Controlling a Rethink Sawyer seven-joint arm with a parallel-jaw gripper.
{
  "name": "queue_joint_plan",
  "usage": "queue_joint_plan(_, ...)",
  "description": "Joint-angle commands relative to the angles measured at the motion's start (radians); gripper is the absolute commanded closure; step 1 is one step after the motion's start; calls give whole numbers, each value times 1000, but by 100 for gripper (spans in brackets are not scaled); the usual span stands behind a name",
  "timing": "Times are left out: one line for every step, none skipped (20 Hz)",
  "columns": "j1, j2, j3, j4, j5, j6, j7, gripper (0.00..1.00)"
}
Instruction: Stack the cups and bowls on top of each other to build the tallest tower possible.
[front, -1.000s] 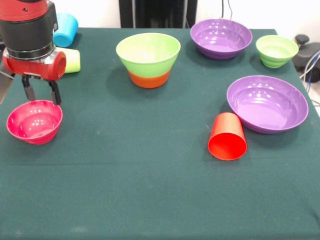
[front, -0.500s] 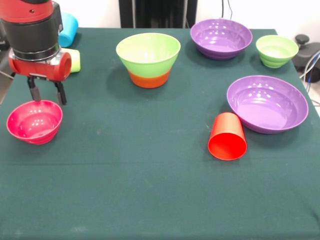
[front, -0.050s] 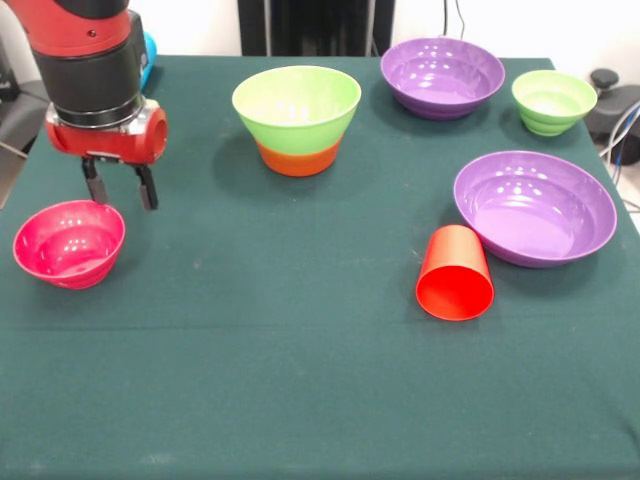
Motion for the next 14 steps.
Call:
queue_joint_plan(58,68,27,25,-29,-47,-96,0)
queue_joint_plan(56,76,29,18,-30,-49,-101,0)
queue_joint_plan(54,84,32,8,-30,-48,-111,0)
queue_joint_plan(54,91,33,-1,-33,-49,-116,0)
queue_joint_plan(53,98,34,-8,-35,-52,-121,0)
queue_joint_plan(52,107,37,-17,-38,-54,-129,0)
queue_joint_plan(47,118,40,-21,-40,-59,-137,0)
queue_joint_plan(44,130,42,-26,-42,-67,-140,0)
queue_joint_plan(41,142,43,-31,-45,-75,-143,0)
queue_joint_plan(41,148,44,-35,-51,-84,-147,0)
queue_joint_plan(42,153,43,-42,-53,-83,-150,0)
queue_joint_plan(42,155,43,-46,-54,-79,-156,0)
queue_joint_plan(41,155,44,-50,-54,-77,-163,0)
queue_joint_plan(41,156,45,-54,-54,-75,-167,0)
